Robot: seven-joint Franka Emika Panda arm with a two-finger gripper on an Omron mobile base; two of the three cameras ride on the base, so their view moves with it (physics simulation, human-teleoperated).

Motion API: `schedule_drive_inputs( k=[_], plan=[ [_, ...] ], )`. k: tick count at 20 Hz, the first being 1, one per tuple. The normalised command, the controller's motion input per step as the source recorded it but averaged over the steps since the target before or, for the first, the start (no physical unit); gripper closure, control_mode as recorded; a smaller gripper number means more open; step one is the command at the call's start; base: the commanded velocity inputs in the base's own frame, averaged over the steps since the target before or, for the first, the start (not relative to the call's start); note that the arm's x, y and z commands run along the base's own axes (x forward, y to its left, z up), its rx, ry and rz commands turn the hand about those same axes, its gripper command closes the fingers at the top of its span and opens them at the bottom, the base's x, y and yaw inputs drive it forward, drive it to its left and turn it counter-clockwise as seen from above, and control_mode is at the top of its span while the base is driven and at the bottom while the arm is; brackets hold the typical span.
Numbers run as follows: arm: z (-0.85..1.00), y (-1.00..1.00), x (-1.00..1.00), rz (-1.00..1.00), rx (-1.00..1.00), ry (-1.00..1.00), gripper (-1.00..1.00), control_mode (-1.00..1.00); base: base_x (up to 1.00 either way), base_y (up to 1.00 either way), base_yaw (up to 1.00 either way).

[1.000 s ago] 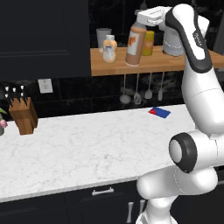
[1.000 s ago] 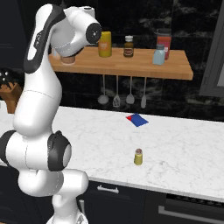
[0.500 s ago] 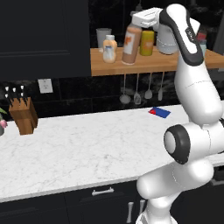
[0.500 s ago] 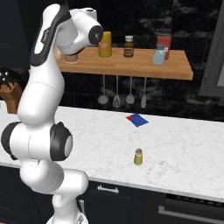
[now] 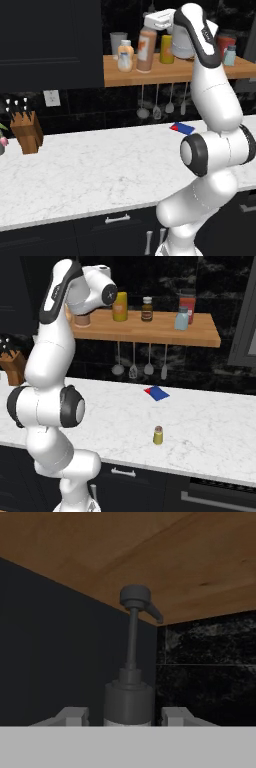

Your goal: Put the shaker and condiment bottle from the counter next to their counterparts in the cabinet.

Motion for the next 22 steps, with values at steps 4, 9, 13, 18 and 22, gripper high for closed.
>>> schedule_drive_inputs(
  k=[4,9,13,18,22],
  plan=[
    [0.00,0.02,0.37,0.00,0.00,0.00,1.00,-1.00,0.00,0.00,0.00],
    [0.00,0.00,0.25,0.00,0.00,0.00,1.00,-1.00,0.00,0.00,0.00],
    [-0.12,0.05,0.19,0.00,0.00,0.00,1.00,-1.00,0.00,0.00,0.00],
    [-0.24,0.13,0.05,0.00,0.00,0.00,-1.00,-1.00,0.00,0.00,0.00],
    [-0.18,0.06,0.00,0.00,0.00,0.00,-1.00,-1.00,0.00,0.00,0.00]
  ],
)
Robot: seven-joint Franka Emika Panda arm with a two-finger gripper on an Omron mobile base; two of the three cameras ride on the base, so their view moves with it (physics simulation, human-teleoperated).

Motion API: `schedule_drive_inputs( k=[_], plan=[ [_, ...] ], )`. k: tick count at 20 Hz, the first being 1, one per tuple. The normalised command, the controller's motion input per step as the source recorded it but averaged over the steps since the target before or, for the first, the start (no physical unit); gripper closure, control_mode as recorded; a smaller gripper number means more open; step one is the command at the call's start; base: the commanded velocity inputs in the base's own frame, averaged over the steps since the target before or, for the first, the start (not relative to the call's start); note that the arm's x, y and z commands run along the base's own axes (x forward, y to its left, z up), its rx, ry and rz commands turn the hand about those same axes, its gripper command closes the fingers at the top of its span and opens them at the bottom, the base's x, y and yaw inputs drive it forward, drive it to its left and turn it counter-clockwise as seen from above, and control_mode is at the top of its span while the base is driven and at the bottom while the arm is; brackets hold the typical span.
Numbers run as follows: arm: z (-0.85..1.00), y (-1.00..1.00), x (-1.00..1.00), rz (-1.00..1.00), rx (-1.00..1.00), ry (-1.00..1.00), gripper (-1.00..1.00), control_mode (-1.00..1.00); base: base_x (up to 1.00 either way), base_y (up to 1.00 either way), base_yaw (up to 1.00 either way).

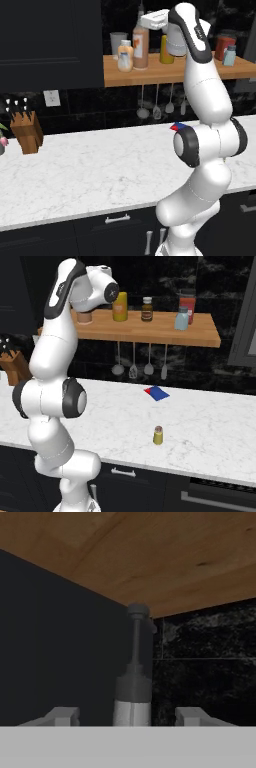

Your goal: Put the shaker and condiment bottle from the counter next to their counterparts in the cabinet.

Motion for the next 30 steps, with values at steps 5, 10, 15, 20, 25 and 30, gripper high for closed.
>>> schedule_drive_inputs(
  k=[5,10,15,20,25,30],
  plan=[
    [-0.03,0.00,0.05,0.00,0.00,0.00,-1.00,-1.00,0.00,0.00,0.00],
    [0.02,-0.01,0.02,0.00,0.00,0.00,-1.00,-1.00,0.00,0.00,0.00],
    [0.21,-0.21,-0.18,0.00,0.00,0.00,-1.00,-1.00,0.00,0.00,0.00],
    [0.10,-0.52,-0.54,0.00,0.00,0.00,-1.00,-1.00,0.00,0.00,0.00],
    [-0.28,-0.54,-0.98,0.00,0.00,0.00,-1.00,-1.00,0.00,0.00,0.00],
    [-0.66,-0.50,-1.00,-0.01,0.02,-0.03,-1.00,-1.00,0.00,0.00,0.00]
  ],
)
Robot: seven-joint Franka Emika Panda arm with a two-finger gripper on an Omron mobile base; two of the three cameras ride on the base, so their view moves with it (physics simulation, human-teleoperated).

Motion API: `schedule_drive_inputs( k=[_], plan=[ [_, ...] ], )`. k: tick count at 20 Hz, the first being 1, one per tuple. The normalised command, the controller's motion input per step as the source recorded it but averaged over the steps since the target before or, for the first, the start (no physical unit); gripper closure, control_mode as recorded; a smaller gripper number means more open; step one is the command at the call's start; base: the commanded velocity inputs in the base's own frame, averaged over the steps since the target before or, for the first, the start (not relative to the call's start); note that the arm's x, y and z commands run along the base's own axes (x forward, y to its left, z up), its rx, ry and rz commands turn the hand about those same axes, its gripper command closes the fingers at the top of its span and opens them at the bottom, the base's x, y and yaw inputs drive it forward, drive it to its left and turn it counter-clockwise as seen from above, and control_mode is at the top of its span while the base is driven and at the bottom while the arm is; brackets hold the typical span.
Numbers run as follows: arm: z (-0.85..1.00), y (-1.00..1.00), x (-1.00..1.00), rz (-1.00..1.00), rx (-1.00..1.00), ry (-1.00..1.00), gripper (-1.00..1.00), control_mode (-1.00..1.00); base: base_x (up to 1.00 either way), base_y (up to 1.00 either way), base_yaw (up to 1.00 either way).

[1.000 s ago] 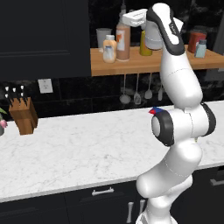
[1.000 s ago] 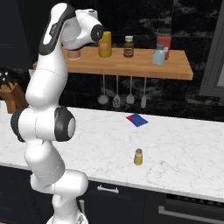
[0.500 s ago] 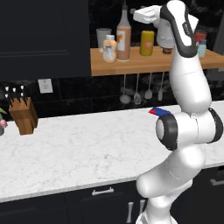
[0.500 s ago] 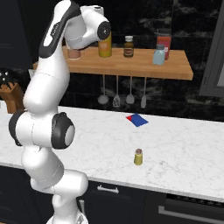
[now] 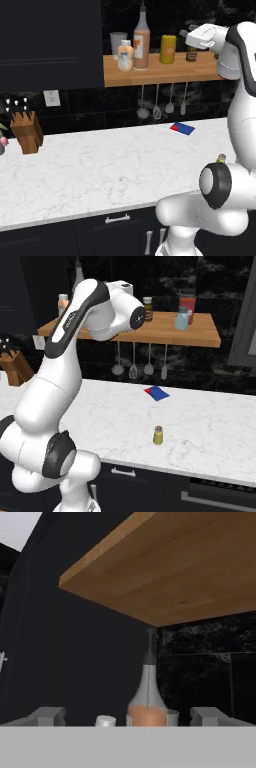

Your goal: Put the shaker and condiment bottle from the counter next to their counterparts in the cabinet.

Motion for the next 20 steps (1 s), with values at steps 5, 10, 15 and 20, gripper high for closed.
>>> schedule_drive_inputs(
  k=[5,10,15,20],
  plan=[
    [-0.66,-0.52,-1.00,-0.04,0.06,-0.07,-1.00,-1.00,0.00,0.00,0.00],
    [-0.60,-0.42,-1.00,-0.06,0.02,-0.06,-1.00,-1.00,0.00,0.00,0.00],
    [-0.65,-0.01,-0.42,-0.18,-0.01,0.05,-1.00,-1.00,0.00,0.00,0.00],
    [-0.69,0.19,-0.62,-0.51,0.02,0.02,-1.00,-1.00,0.00,0.00,0.00]
  ],
)
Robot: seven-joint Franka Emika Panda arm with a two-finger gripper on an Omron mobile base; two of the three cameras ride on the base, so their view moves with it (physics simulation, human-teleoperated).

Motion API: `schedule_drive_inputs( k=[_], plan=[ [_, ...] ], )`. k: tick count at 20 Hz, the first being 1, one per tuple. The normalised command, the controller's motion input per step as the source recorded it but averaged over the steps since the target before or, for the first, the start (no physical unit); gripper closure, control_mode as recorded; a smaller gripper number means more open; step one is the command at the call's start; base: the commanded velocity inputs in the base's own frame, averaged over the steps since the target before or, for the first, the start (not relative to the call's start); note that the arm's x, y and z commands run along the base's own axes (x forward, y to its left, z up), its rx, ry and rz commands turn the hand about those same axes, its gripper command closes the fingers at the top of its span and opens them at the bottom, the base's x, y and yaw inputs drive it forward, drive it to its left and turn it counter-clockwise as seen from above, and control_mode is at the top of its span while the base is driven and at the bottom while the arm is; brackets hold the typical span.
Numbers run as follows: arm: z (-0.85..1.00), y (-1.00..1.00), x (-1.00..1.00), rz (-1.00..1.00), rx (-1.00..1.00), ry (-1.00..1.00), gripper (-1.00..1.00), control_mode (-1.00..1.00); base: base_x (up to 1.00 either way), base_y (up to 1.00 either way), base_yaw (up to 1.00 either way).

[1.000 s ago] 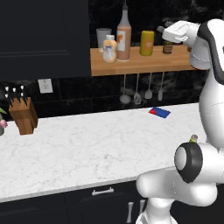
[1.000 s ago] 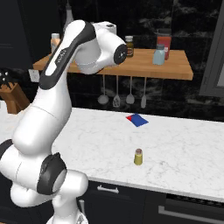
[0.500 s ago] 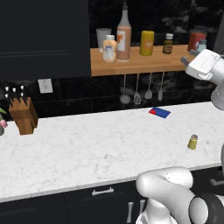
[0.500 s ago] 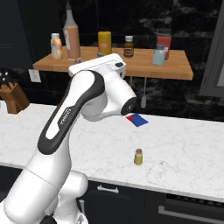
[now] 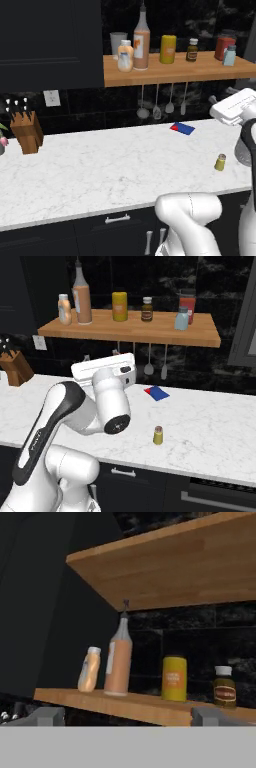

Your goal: Put the shaker and condiment bottle from the counter next to their counterparts in the cabinet.

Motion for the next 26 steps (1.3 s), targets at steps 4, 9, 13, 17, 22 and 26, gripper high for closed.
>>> schedule_drive_inputs(
  k=[4,9,13,17,22,26],
  plan=[
    [-0.65,0.37,-0.74,-0.61,0.05,-0.01,-1.00,-1.00,0.00,0.00,0.00],
    [-0.78,0.48,-0.06,-0.84,0.01,-0.01,-1.00,-1.00,0.00,0.00,0.00],
    [-0.68,0.32,0.09,-0.90,0.07,0.03,-1.00,-1.00,0.00,0.00,0.00],
    [-0.60,0.49,0.04,-0.83,0.07,0.00,-1.00,-1.00,0.00,0.00,0.00],
    [-0.74,0.63,0.56,-0.71,0.02,0.00,-1.00,-1.00,0.00,0.00,0.00],
    [-0.23,0.14,0.16,-0.14,-0.02,0.04,-1.00,-1.00,0.00,0.00,0.00]
  ],
)
